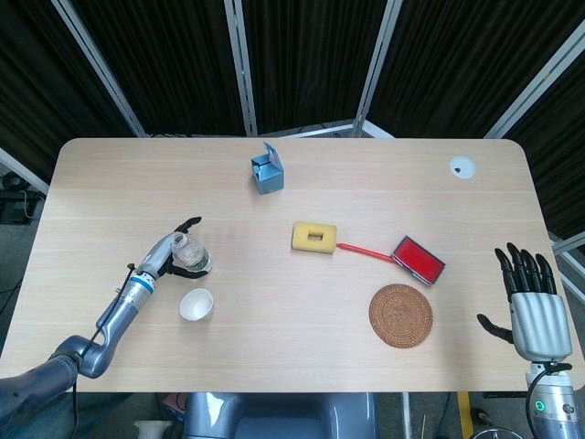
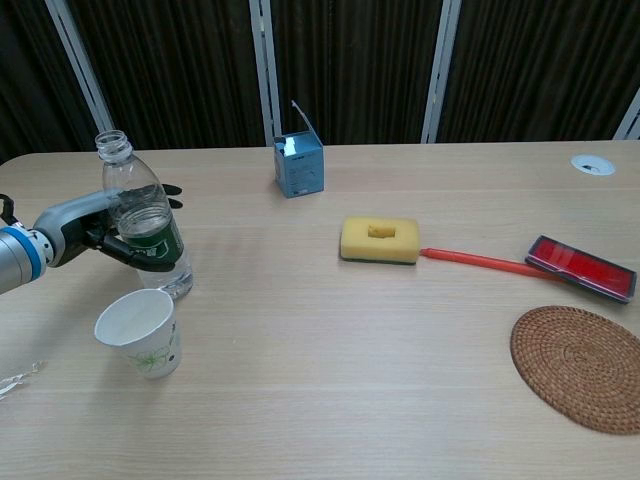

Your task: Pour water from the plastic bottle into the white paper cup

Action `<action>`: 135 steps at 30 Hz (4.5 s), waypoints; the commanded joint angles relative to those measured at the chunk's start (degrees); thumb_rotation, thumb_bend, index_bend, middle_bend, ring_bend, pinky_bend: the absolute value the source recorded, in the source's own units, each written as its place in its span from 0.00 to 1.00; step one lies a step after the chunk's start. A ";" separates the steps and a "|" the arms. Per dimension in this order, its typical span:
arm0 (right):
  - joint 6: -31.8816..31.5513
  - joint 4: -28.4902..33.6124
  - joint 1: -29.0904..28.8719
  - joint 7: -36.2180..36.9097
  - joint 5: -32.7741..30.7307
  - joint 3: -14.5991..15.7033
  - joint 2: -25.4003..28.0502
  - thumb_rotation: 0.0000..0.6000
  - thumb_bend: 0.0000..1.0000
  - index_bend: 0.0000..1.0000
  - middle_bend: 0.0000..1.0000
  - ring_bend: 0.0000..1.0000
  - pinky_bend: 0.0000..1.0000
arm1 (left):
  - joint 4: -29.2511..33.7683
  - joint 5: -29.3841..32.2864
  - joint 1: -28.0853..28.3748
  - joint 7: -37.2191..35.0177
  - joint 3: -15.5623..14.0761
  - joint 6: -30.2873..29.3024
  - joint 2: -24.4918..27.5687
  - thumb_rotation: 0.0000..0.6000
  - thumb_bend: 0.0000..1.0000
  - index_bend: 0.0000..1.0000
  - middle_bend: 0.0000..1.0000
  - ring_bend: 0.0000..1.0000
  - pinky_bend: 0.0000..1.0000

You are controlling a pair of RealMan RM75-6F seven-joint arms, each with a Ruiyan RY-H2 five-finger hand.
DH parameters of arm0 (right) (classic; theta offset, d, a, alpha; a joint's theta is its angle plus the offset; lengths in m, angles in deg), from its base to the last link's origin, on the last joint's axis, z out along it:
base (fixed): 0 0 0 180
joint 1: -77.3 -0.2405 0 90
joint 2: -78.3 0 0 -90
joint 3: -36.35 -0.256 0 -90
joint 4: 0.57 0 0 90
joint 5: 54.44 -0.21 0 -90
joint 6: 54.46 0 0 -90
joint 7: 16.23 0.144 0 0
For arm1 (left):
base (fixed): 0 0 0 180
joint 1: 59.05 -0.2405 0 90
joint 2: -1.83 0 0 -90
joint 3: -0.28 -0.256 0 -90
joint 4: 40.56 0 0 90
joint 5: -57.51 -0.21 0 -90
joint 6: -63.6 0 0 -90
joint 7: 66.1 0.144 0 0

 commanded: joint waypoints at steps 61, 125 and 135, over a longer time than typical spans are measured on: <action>-1.35 2.33 0.71 -1.38 2.42 1.76 0.29 1.00 0.00 0.00 0.00 0.00 0.00 | 8.80 -9.73 -2.76 26.13 -11.34 -3.99 21.85 1.00 0.57 0.65 0.54 0.36 0.39; -1.20 2.38 0.87 -0.64 0.27 0.85 1.04 1.00 0.00 0.00 0.00 0.00 0.00 | 8.32 -10.96 -0.08 62.13 -11.68 -7.09 18.06 1.00 0.57 0.66 0.55 0.37 0.40; -1.19 2.37 0.86 -0.55 0.26 0.84 1.11 1.00 0.00 0.00 0.00 0.00 0.00 | 8.64 -11.39 0.07 64.02 -11.79 -8.03 18.07 1.00 0.57 0.66 0.55 0.37 0.40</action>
